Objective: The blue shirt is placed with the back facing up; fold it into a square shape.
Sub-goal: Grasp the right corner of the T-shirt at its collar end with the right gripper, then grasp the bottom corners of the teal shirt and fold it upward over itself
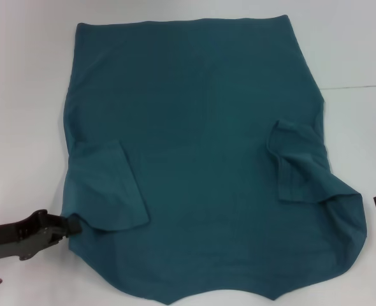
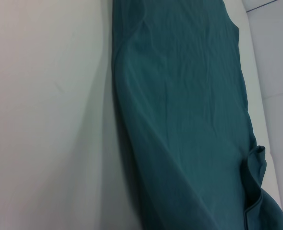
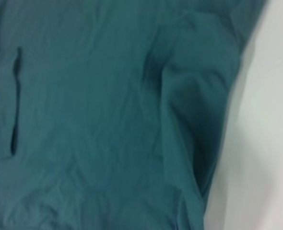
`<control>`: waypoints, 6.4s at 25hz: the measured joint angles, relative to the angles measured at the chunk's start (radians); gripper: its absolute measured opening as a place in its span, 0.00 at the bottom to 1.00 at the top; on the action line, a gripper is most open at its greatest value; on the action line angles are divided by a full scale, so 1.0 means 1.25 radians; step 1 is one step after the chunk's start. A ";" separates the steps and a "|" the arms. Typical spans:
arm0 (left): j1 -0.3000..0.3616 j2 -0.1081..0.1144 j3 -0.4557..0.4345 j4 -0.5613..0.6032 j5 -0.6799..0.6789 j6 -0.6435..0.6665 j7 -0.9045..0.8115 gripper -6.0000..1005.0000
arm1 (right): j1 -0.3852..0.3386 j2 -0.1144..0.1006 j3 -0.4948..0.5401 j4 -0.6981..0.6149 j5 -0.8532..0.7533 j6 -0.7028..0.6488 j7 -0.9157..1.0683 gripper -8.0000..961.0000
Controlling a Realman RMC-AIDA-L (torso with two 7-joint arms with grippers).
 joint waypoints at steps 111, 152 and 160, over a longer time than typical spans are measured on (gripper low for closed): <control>-0.141 0.082 0.038 0.066 0.188 0.230 -0.109 0.02 | 0.074 0.074 0.075 0.001 -0.141 0.038 0.022 0.01; -0.345 0.027 0.255 -0.050 0.245 -0.533 -0.235 0.03 | 0.218 0.139 -0.008 0.229 -0.130 0.835 0.126 0.01; -0.390 0.020 0.263 -0.079 0.249 -0.620 -0.186 0.02 | 0.220 0.137 -0.025 0.236 -0.134 0.897 0.125 0.01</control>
